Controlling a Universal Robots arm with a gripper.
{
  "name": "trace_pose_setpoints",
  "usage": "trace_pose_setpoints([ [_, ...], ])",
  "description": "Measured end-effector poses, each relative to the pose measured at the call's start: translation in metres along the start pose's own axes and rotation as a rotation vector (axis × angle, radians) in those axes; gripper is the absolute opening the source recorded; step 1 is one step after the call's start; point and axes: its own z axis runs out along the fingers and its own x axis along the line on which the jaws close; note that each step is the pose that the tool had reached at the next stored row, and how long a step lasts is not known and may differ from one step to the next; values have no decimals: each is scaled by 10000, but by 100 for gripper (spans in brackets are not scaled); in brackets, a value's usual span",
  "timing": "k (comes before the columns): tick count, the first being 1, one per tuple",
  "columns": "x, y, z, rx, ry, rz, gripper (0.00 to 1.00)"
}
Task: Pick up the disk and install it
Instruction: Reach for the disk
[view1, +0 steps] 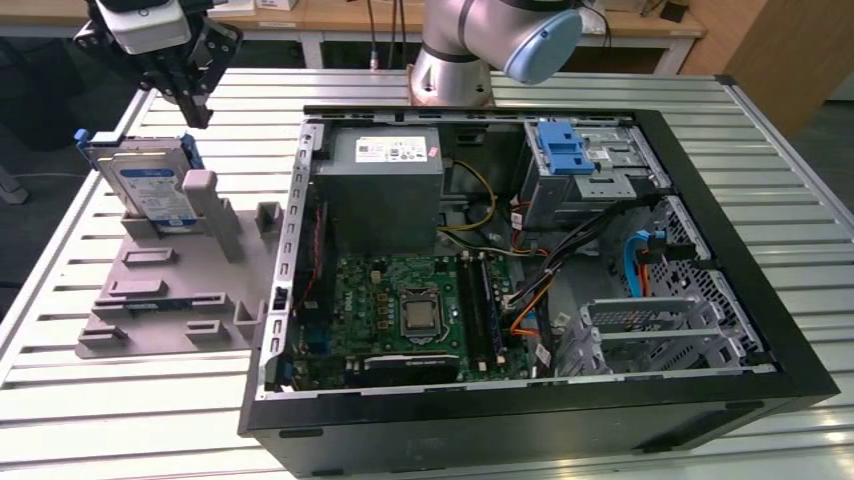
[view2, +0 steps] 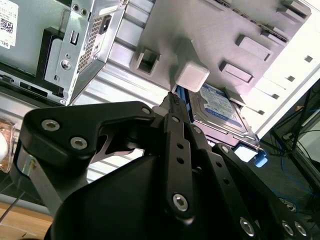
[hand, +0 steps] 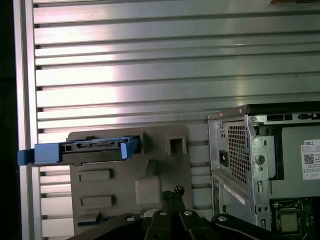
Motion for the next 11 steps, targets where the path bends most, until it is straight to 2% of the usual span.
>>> trace_pose_setpoints([
  [11,66,1,1,-6,0,16,11],
])
